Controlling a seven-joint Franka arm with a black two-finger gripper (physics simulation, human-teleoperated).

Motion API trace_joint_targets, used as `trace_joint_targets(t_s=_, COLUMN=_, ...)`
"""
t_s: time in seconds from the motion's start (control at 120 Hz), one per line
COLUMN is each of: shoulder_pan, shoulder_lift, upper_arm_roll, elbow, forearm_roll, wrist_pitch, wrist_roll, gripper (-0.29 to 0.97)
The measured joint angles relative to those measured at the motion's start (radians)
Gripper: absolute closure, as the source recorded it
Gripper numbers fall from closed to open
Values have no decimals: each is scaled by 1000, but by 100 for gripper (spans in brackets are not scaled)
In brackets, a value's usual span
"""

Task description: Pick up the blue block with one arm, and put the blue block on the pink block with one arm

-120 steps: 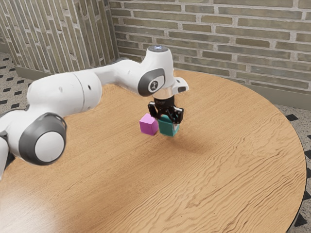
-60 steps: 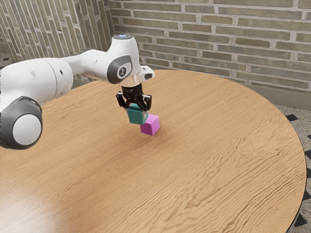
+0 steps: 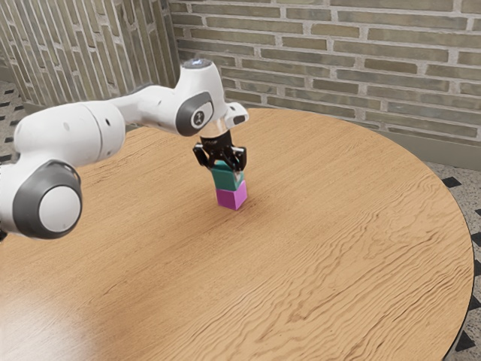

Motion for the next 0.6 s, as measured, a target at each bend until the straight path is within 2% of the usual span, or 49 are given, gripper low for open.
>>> trace_joint_targets(t_s=0.6, shoulder_pan=29, shoulder_lift=24, upper_arm_roll=3, elbow=17, forearm_roll=5, wrist_pitch=71, wrist_roll=31, gripper=30)
